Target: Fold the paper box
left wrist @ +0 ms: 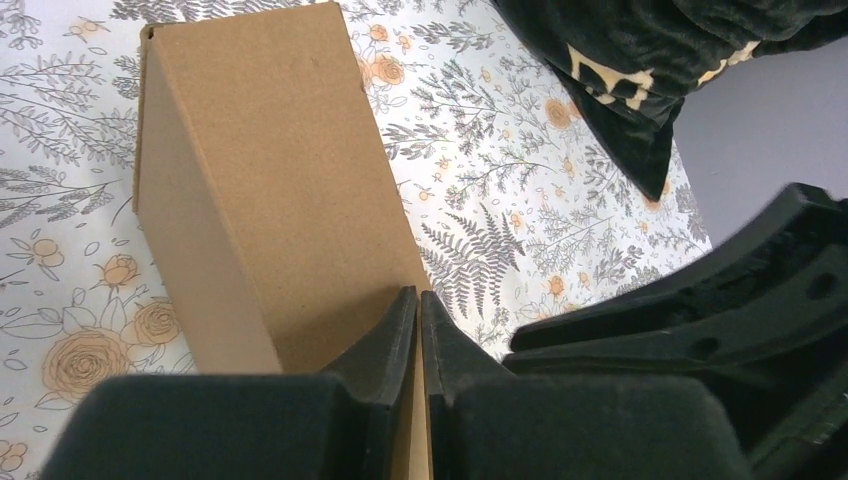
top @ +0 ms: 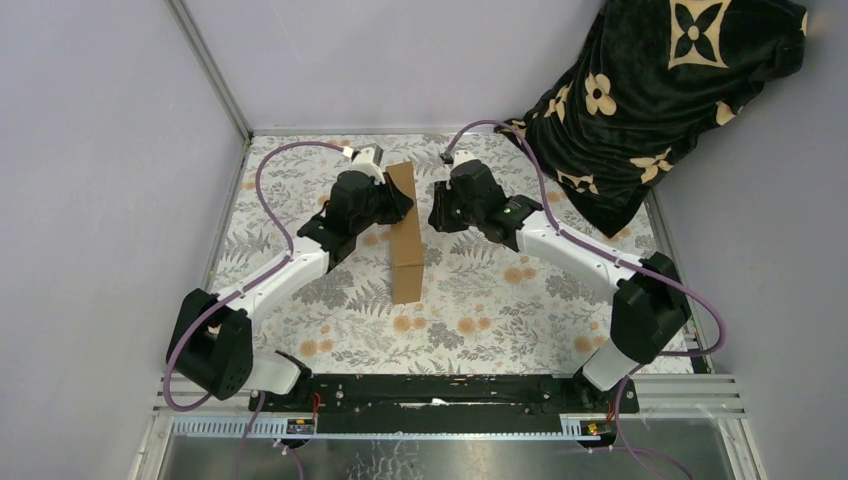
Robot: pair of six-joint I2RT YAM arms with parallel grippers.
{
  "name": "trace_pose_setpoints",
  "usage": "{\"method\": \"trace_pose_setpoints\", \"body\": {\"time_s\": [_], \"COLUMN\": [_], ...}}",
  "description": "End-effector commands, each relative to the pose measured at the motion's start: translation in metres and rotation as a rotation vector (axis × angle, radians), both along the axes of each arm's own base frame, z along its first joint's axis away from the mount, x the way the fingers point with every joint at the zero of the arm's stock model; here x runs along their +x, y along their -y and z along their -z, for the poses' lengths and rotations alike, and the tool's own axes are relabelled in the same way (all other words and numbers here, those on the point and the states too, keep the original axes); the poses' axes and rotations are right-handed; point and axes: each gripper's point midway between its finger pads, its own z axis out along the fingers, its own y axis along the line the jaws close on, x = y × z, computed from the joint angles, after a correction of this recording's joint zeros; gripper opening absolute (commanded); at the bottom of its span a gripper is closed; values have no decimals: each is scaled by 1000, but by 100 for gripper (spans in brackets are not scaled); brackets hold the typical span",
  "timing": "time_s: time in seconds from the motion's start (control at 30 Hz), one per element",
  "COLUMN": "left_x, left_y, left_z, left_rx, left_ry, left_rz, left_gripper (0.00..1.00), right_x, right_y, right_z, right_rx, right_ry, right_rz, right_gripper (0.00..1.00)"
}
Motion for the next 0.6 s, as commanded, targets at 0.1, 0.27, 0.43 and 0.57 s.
{"method": "trace_pose_setpoints", "body": {"time_s": [0.1,0.27,0.43,0.57], "left_x": [-41,-43,-44,-45], "left_y": [-34,-37,-38,-38], "left_z": [89,96,100,103], "left_rx": [160,157,157,158], "left_ry": [-266,-283,-287,-294], "left_rz": [-37,-41,-43,-43], "left_gripper": [13,13,13,13], "right_x": [-39,-91,-113,-120], "right_y": [-3,-20,-28,-39], "right_z": [-65,-81,-78,-60], "right_rx": [56,27,-12,-42], "right_ry": [170,231,233,201], "right_rz": [-193,-404,-486,-536], "right_gripper": [26,20,19,19]}}
